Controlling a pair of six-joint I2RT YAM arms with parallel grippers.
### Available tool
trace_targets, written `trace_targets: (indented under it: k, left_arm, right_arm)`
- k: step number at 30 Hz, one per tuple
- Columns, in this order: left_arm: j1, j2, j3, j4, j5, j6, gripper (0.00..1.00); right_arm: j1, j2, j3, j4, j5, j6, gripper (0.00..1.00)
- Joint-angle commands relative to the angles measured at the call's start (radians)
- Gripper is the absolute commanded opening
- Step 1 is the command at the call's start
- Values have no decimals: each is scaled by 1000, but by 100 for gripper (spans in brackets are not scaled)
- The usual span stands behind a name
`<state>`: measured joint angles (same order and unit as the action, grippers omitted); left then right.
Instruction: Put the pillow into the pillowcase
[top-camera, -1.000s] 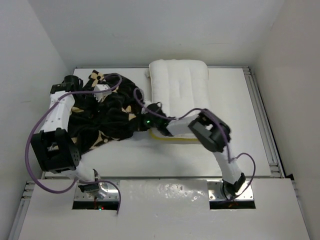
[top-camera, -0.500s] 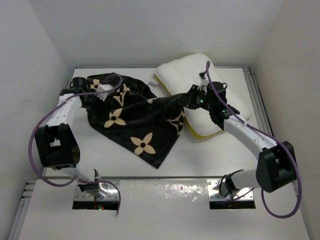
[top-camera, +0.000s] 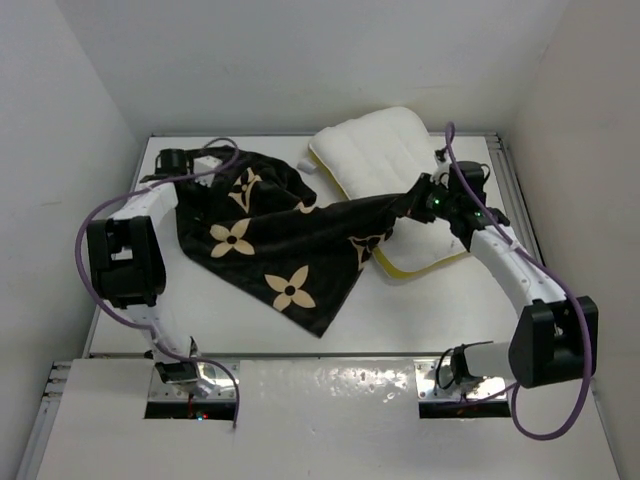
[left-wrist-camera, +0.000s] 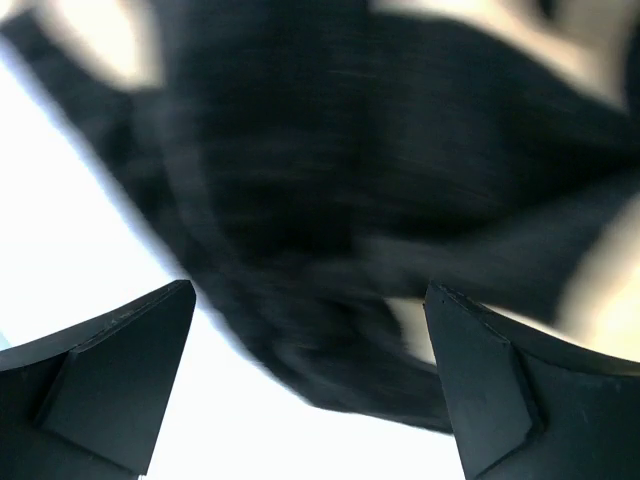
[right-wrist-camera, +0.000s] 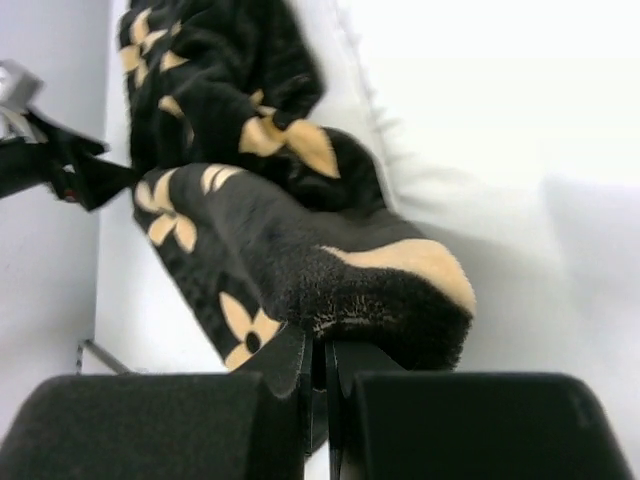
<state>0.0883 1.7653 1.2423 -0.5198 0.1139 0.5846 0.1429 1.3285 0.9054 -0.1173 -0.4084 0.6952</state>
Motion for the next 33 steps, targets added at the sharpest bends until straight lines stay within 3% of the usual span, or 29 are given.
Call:
trace_targets:
  k: [1,4,11,13,14,15,20,24,26,27,29,30,31,33]
  left_arm:
    - [126,51,110,84,-30,-179,99]
    - [180,108,184,78,44,-245,99]
    - [179,290,313,119,75,-345,99]
    - [179,338,377,129,58,-379,99]
    - [179,386,396,127,56,-388,99]
    - [179,407,419,129,66,-405,99]
    - [159,517,517,165,43,-437,99]
    - [113,577,566,127,-2,-396,93]
    - [97,591,577,89,-5,-384,78]
    - [109,586,571,80,38,-381,52]
    - [132,565,550,76,82,-396,30]
    - [146,551,540,73,93,-400,0]
    - [171,518,516,66,93,-402,0]
    - [195,471,481,66,99,-371,0]
  right_arm:
    - [-74,-23,70,-94,40,-46,0]
    - [-207,-38,73,-70,10,-25,0]
    - [-201,-19,113,-53,0,-62,0]
    - [-197,-5,127,-55,-1,-82,49]
    - [-190,-3,156,-83,0,-101,65]
    - [-178,1,177,-117,3,-174,98]
    - [-23,-12,317,-332,320,-427,99]
    - [13,-69,290,-300,390,-488,99]
    - [50,-80,270,-280,343,-519,99]
    - [113,-72,267,-291,285,-566,99]
    - [197,-37,270,-335,245,-675,99]
    - [296,16,273,-366,237,-724,99]
    - [344,47,274,-395,232,-752,97]
    - [473,105,274,-459,234,-790,81]
